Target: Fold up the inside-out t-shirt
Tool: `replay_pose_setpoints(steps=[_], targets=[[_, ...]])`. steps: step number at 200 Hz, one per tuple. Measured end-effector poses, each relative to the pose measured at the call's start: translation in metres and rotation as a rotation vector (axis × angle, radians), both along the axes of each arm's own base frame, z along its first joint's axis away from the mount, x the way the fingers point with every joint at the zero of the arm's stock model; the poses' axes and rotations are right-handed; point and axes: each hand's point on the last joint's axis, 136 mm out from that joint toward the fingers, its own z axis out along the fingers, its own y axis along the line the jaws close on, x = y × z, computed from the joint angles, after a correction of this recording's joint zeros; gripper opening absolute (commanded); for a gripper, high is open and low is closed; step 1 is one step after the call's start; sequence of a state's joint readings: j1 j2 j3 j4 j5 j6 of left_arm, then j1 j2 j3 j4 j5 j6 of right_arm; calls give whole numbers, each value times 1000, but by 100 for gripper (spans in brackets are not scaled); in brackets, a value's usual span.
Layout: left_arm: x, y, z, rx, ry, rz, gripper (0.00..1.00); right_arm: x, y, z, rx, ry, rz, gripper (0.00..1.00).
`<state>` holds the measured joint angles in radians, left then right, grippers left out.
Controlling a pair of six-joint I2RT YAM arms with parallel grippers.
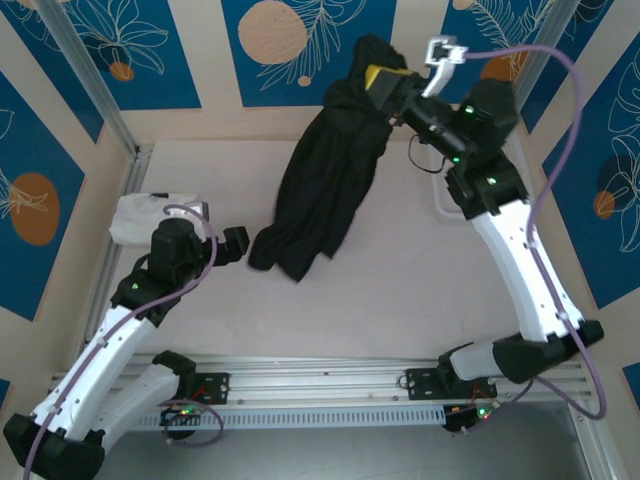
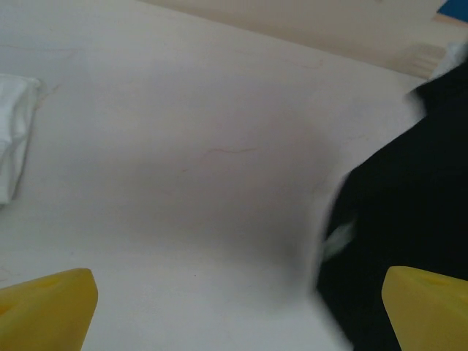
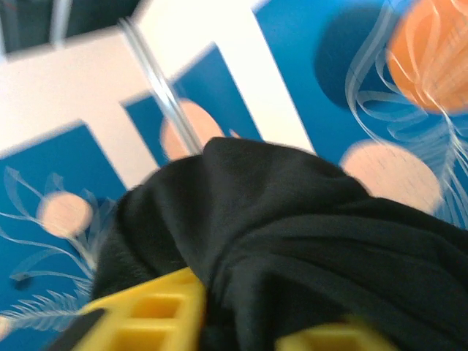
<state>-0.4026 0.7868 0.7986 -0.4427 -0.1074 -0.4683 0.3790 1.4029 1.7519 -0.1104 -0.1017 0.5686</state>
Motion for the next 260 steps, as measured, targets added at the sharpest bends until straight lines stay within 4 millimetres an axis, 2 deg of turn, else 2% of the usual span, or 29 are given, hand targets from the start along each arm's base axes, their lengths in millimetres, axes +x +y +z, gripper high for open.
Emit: replay_pose_setpoints(steps=[3,10,15,28,41,57,73,95,105,123,139,176,197,210,223,237,249,260], targets=[[-1,2,1,0,-5,7,100,8,2,-12,-17,29,-4,63],[-3,5,3,0,-15,19,100,28,7,-42,-60,100,-22,69],[-5,7,4,1,-21,26,100,41,10,-62,-90,145,-34,71],[-10,13,7,4,-39,44,100,79,11,-132,-204,296,-89,72],[-14,17,8,7,-47,55,100,110,-3,-205,-321,449,-156,72],[-17,19,8,11,-45,60,100,137,-41,-289,-432,636,-239,72],[-19,20,4,16,-35,60,100,151,-91,-356,-495,807,-313,72],[-21,20,-3,22,-11,53,100,154,-151,-422,-537,988,-386,71],[-22,19,-7,24,4,46,100,152,-168,-443,-549,1045,-393,71],[-25,17,-15,25,28,30,100,149,-184,-462,-588,1105,-420,71],[-27,14,-23,21,49,16,100,143,-194,-470,-621,1137,-438,71],[-32,9,-55,25,140,-5,99,142,-203,-465,-651,1136,-459,71],[-34,9,-76,41,197,-8,97,141,-197,-459,-650,1111,-433,71],[-35,10,-89,55,231,-6,96,137,-184,-448,-637,1070,-395,72],[-36,11,-103,74,269,2,94,128,-163,-433,-628,1017,-343,72],[-37,17,-118,110,309,25,92,116,-123,-414,-622,942,-259,72],[-37,22,-129,143,337,48,89,103,-77,-400,-621,873,-163,73],[-37,27,-139,165,361,66,87,90,-39,-395,-625,833,-84,73]])
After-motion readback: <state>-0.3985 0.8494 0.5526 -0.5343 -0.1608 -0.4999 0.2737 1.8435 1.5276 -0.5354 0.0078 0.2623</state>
